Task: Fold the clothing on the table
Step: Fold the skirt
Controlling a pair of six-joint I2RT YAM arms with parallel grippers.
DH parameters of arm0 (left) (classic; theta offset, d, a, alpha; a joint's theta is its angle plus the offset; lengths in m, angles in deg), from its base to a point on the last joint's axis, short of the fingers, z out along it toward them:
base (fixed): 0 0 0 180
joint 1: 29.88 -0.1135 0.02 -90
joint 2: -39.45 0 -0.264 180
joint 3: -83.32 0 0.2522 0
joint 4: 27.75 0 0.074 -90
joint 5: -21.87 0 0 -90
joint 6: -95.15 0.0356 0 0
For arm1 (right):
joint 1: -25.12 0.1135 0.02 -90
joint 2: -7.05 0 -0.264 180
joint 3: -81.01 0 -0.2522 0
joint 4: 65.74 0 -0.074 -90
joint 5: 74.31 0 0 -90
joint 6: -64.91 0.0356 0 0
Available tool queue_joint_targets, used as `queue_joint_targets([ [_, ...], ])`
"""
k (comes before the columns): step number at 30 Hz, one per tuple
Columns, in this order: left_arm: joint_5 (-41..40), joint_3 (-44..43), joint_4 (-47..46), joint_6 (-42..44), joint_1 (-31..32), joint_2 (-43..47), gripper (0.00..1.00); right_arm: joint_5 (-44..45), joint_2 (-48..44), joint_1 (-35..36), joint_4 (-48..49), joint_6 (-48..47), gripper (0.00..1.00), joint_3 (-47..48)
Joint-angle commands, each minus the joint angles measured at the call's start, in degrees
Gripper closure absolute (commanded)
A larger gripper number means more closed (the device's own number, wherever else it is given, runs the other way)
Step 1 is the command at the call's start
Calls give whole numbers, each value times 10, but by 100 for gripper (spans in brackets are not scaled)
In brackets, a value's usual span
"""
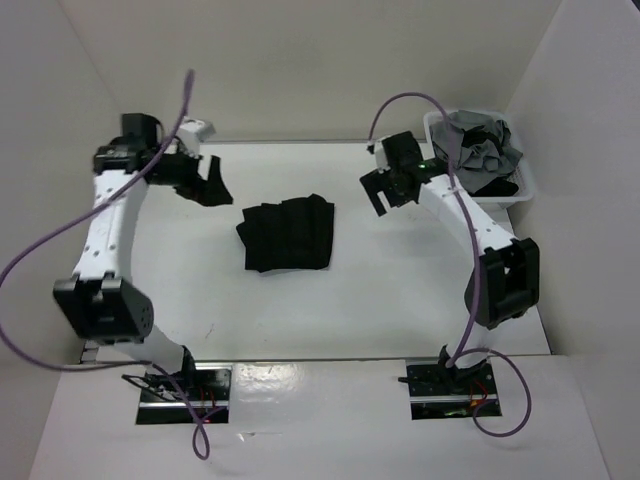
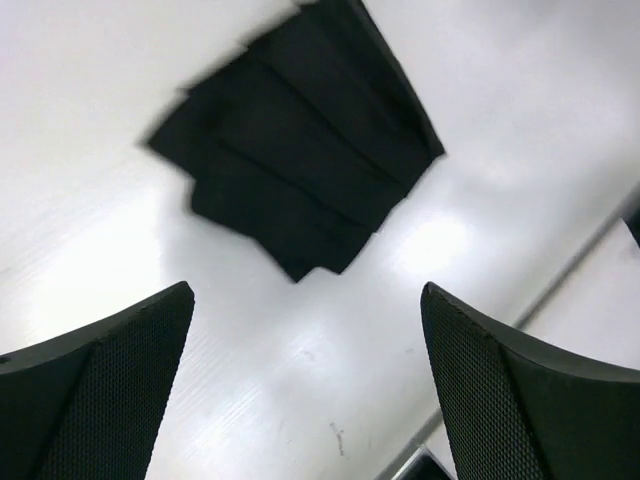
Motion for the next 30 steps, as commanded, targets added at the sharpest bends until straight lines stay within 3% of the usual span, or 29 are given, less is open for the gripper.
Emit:
queue_joint_targets([
  [1,-84,38,-37,-50,-56,123,0,-37,-70,-65,28,10,2,-38],
  [4,-192,192,-122,-86,-126,203,0,-47,-104,-137,57,24,2,-91],
  [9,-271,379,-224,-140,-222,262,0,-116,-159,-271,94,52,2,-216],
  [13,-323,364,-248,-146,-252,256,0,-124,-217,-323,143,63,2,-294],
  [19,-313,379,-277,-155,-269,234,0,-154,-215,-381,150,53,2,-293],
  [30,-281,385,-277,-149,-269,228,0,-164,-211,-381,152,27,2,-299],
])
